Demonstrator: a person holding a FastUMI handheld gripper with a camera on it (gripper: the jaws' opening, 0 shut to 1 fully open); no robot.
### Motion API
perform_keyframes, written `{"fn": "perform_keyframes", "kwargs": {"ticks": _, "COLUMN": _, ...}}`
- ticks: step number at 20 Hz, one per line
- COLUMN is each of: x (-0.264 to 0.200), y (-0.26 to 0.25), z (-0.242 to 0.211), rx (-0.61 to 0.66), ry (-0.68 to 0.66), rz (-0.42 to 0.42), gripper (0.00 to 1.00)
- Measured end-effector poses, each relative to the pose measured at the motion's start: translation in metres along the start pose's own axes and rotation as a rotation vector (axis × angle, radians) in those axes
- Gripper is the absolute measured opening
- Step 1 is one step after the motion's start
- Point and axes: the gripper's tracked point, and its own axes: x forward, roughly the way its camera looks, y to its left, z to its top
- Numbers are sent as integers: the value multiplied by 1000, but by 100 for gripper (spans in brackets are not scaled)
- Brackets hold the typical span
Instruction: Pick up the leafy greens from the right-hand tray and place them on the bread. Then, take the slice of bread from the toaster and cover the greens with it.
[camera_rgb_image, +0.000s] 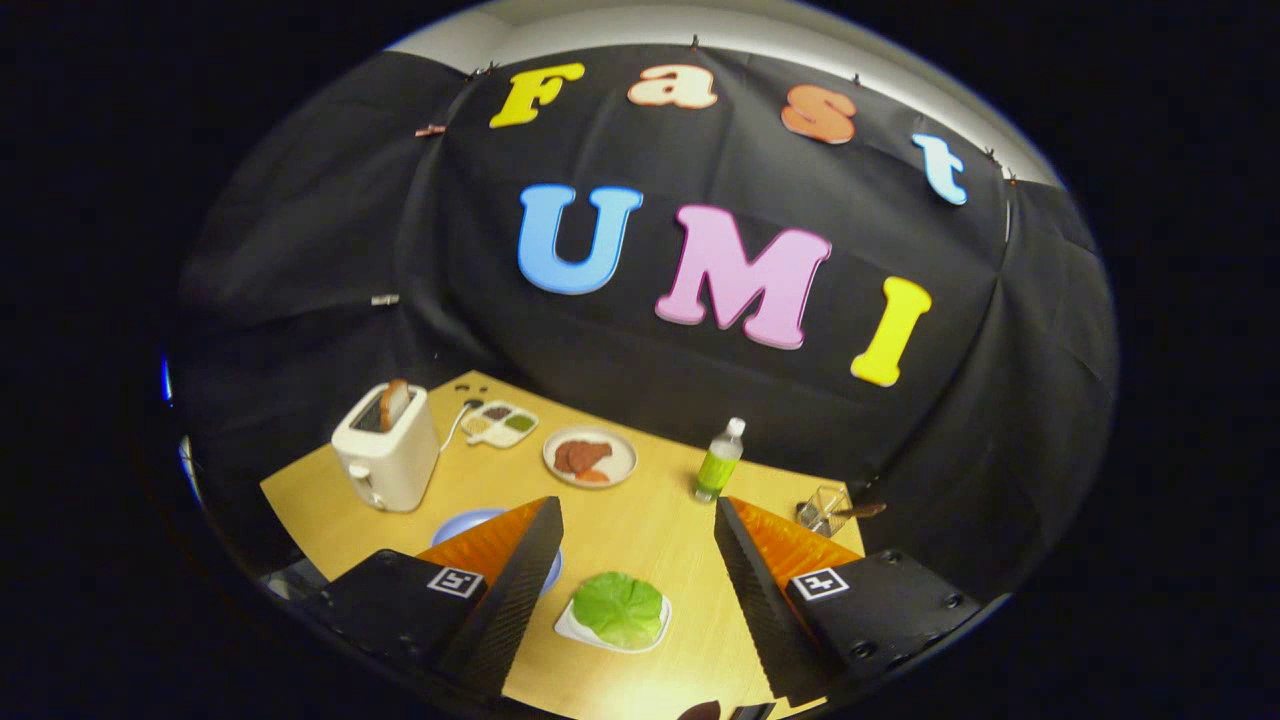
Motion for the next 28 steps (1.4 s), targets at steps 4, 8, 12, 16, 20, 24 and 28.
{"fn": "perform_keyframes", "kwargs": {"ticks": 4, "x": 47, "y": 10, "z": -85, "rx": -3, "ry": 187, "rz": 90, "gripper": 92}}
{"fn": "perform_keyframes", "kwargs": {"ticks": 8, "x": 93, "y": 16, "z": -151, "rx": -11, "ry": 338, "rz": 151, "gripper": 91}}
{"fn": "perform_keyframes", "kwargs": {"ticks": 12, "x": 124, "y": 21, "z": -206, "rx": -15, "ry": 456, "rz": 186, "gripper": 91}}
{"fn": "perform_keyframes", "kwargs": {"ticks": 16, "x": 145, "y": 19, "z": -235, "rx": 0, "ry": 541, "rz": 204, "gripper": 89}}
{"fn": "perform_keyframes", "kwargs": {"ticks": 20, "x": 159, "y": 22, "z": -256, "rx": 11, "ry": 608, "rz": 221, "gripper": 89}}
{"fn": "perform_keyframes", "kwargs": {"ticks": 24, "x": 159, "y": 27, "z": -270, "rx": 34, "ry": 656, "rz": 224, "gripper": 88}}
{"fn": "perform_keyframes", "kwargs": {"ticks": 28, "x": 155, "y": 31, "z": -274, "rx": 19, "ry": 686, "rz": 238, "gripper": 59}}
